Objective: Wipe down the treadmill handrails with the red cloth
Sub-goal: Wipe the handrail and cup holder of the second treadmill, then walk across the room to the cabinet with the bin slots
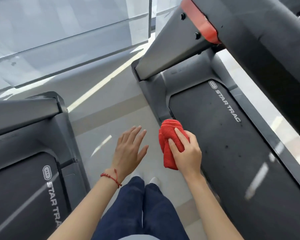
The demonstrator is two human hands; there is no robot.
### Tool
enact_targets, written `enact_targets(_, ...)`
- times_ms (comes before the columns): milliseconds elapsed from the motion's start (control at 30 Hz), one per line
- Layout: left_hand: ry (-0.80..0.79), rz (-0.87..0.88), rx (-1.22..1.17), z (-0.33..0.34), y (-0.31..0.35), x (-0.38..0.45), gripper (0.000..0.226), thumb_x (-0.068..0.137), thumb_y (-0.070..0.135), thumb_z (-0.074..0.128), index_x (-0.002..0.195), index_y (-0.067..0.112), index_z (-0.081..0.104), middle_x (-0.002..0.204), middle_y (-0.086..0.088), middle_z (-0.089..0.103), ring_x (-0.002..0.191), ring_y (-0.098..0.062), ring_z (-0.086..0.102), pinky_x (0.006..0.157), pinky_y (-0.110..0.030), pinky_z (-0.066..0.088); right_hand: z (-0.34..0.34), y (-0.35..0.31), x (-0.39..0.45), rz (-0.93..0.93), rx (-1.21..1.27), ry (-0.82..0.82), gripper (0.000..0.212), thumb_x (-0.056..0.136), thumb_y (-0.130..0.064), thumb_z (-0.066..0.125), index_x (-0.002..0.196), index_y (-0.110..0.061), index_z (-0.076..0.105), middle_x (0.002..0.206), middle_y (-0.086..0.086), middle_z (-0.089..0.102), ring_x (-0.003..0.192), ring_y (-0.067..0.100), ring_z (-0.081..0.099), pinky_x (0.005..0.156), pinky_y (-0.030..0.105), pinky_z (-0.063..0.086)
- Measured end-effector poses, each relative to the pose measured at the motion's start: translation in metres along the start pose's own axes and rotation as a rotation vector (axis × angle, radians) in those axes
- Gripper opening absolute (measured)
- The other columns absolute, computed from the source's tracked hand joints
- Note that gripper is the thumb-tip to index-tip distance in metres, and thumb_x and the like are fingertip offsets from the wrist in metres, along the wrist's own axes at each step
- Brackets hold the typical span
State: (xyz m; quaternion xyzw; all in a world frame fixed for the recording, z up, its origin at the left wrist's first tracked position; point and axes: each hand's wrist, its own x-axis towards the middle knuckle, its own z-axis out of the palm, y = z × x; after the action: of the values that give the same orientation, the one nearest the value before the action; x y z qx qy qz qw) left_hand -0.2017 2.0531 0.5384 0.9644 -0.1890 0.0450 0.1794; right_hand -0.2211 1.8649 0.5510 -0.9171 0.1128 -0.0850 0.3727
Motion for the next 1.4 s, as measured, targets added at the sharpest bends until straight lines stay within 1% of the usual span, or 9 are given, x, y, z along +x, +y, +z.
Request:
enact_targets(133, -0.097, 0.019, -0.008, 0.015, 0.0, 0.002, 0.044, 0.091, 0.037, 0.04, 0.122, 0.008, 0.051, 0.122, -0.014, 0.059, 0.117, -0.025, 0.044, 0.095, -0.039, 0.039, -0.001, 0.019, -0.013, 0.098, 0.003, 0.021, 0.04, 0.081, -0.036, 0.058, 0.119, -0.023, 0.06, 0.117, 0.008, 0.058, 0.101, 0.025, 0.058, 0.082, 0.03, 0.042)
enact_targets(233, -0.173, 0.068, -0.016, 0.022, 0.001, 0.015, 0.048, 0.098, 0.043, 0.026, 0.123, 0.009, 0.05, 0.122, -0.013, 0.059, 0.116, -0.025, 0.044, 0.094, -0.04, 0.042, -0.002, 0.03, -0.02, 0.189, -0.007, 0.076, 0.04, 0.081, -0.036, 0.058, 0.118, -0.022, 0.061, 0.115, 0.009, 0.059, 0.1, 0.025, 0.059, 0.081, 0.029, 0.042)
enact_targets(367, -0.268, 0.209, -0.017, 0.03, 0.005, 0.039, 0.06, 0.099, 0.046, 0.015, 0.121, 0.007, 0.055, 0.121, -0.014, 0.059, 0.115, -0.027, 0.045, 0.096, -0.038, 0.036, -0.003, 0.038, -0.029, 0.32, -0.017, 0.19, 0.04, 0.08, -0.038, 0.058, 0.116, -0.021, 0.062, 0.113, 0.009, 0.06, 0.098, 0.026, 0.06, 0.08, 0.028, 0.041)
enact_targets(500, -0.346, 0.363, -0.032, 0.037, 0.01, 0.058, 0.058, 0.099, 0.047, 0.014, 0.123, 0.009, 0.051, 0.123, -0.013, 0.059, 0.114, -0.031, 0.052, 0.095, -0.042, 0.043, -0.004, 0.039, -0.044, 0.416, -0.028, 0.301, 0.041, 0.08, -0.04, 0.058, 0.116, -0.021, 0.063, 0.112, 0.008, 0.06, 0.097, 0.025, 0.061, 0.079, 0.027, 0.041)
enact_targets(733, -0.484, 0.646, -0.029, 0.053, 0.034, 0.069, 0.063, 0.099, 0.048, 0.011, 0.123, 0.01, 0.056, 0.125, -0.011, 0.058, 0.118, -0.027, 0.045, 0.096, -0.042, 0.043, 0.002, 0.038, -0.09, 0.645, -0.048, 0.498, 0.041, 0.08, -0.038, 0.058, 0.117, -0.022, 0.062, 0.115, 0.006, 0.06, 0.098, 0.025, 0.061, 0.081, 0.031, 0.046)
enact_targets(867, -0.55, 0.809, -0.022, 0.063, 0.055, 0.064, 0.064, 0.099, 0.047, 0.013, 0.122, 0.008, 0.058, 0.124, -0.012, 0.059, 0.119, -0.027, 0.046, 0.098, -0.04, 0.04, 0.005, 0.038, -0.124, 0.784, -0.06, 0.584, 0.041, 0.081, -0.039, 0.057, 0.118, -0.022, 0.061, 0.116, 0.005, 0.06, 0.099, 0.024, 0.06, 0.081, 0.029, 0.043)
enact_targets(1033, -0.639, 1.003, -0.016, 0.068, 0.087, 0.044, 0.062, 0.098, 0.046, 0.018, 0.12, 0.006, 0.059, 0.122, -0.014, 0.06, 0.113, -0.034, 0.055, 0.093, -0.048, 0.045, 0.003, 0.031, -0.18, 0.929, -0.09, 0.693, 0.042, 0.083, -0.038, 0.059, 0.121, -0.019, 0.059, 0.119, 0.008, 0.059, 0.102, 0.025, 0.06, 0.082, 0.032, 0.045)
enact_targets(1167, -0.655, 1.143, -0.009, 0.07, 0.118, 0.02, 0.053, 0.09, 0.041, 0.033, 0.119, 0.006, 0.061, 0.12, -0.015, 0.061, 0.111, -0.035, 0.057, 0.091, -0.051, 0.044, -0.001, 0.023, -0.226, 1.027, -0.079, 0.807, 0.05, 0.082, -0.05, 0.047, 0.121, -0.019, 0.059, 0.118, 0.008, 0.059, 0.1, 0.024, 0.06, 0.08, 0.03, 0.046)
enact_targets(1400, -0.728, 1.362, -0.011, 0.072, 0.171, -0.043, 0.053, 0.09, 0.042, 0.033, 0.121, 0.007, 0.059, 0.122, -0.014, 0.06, 0.113, -0.035, 0.056, 0.093, -0.052, 0.043, -0.003, 0.013, -0.308, 1.166, -0.064, 0.987, 0.053, 0.083, -0.053, 0.042, 0.122, -0.02, 0.057, 0.12, 0.008, 0.058, 0.101, 0.025, 0.06, 0.081, 0.035, 0.049)
